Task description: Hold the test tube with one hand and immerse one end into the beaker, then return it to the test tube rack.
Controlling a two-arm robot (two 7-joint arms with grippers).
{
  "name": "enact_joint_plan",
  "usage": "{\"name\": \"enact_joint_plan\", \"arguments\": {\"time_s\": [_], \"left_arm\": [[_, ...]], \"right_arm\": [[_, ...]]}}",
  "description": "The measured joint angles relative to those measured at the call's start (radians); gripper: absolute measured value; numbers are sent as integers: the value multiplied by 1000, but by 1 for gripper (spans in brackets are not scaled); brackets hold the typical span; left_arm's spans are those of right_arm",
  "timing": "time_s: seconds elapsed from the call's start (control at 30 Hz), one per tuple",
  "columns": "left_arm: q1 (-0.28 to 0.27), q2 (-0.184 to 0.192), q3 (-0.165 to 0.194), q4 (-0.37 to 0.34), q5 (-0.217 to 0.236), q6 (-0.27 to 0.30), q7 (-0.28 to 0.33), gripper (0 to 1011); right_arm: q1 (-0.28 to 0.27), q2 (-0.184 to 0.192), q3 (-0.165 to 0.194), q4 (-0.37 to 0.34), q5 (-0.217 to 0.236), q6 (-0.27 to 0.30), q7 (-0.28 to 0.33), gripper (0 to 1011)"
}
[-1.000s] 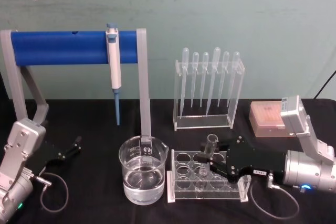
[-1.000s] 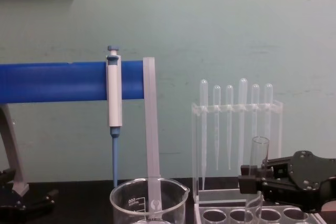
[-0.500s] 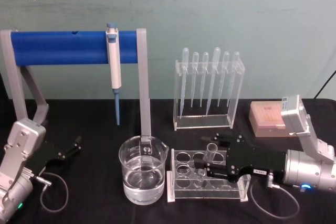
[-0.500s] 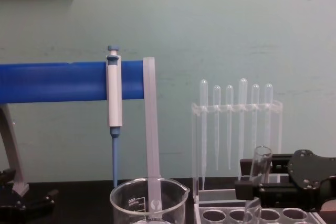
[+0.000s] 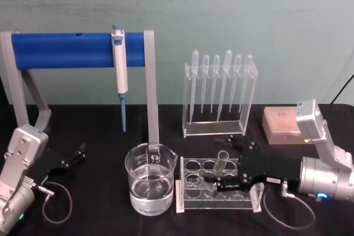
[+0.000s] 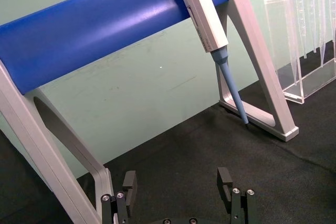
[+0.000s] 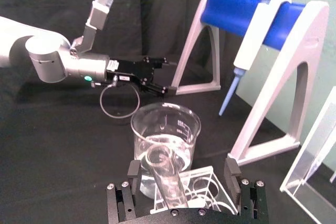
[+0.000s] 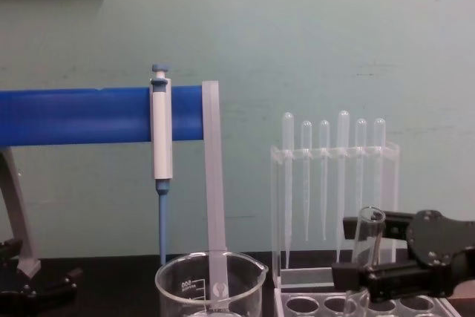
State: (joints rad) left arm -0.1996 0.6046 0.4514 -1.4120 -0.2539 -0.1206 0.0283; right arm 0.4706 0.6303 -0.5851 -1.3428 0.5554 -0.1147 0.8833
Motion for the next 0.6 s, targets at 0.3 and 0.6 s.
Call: {"name": "enact_joint_plan", "arguments": {"time_s": [0.3, 0.6], "left_arm": [[0, 0, 0, 0, 0, 0, 0, 1000], [0, 0, 0, 0, 0, 0, 0, 1000]], "right_arm": [[9, -2, 9, -47, -16, -20, -12, 1000], [-14, 2, 71, -119, 14, -98, -35, 1000]]}}
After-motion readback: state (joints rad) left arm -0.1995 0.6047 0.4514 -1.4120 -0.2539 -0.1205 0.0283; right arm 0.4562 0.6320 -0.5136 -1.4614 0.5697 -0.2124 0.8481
